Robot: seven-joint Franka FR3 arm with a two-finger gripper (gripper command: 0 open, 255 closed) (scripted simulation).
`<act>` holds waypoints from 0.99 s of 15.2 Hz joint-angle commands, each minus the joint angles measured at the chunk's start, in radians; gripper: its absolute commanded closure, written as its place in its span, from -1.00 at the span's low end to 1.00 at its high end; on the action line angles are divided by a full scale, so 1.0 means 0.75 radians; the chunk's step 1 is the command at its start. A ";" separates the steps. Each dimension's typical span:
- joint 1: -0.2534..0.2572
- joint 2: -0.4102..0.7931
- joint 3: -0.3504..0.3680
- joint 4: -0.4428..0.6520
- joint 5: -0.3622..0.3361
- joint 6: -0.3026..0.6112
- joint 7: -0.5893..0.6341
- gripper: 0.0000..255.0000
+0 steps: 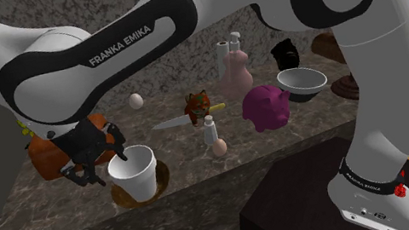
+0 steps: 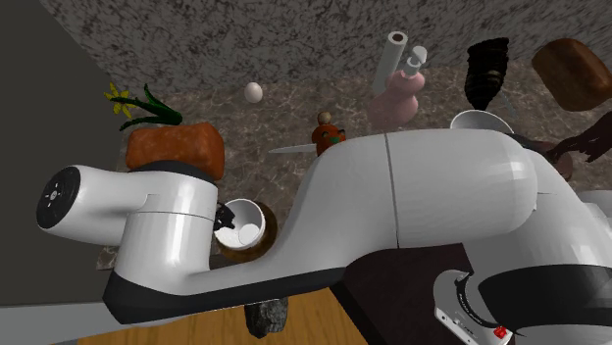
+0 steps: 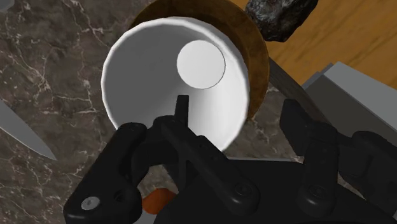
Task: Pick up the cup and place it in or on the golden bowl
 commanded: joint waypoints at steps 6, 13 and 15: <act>0.023 0.013 0.002 0.110 0.001 -0.095 -0.009 -1.00; 0.049 0.034 0.001 0.225 -0.003 -0.186 -0.017 -1.00; 0.049 0.034 0.001 0.225 -0.003 -0.186 -0.017 -1.00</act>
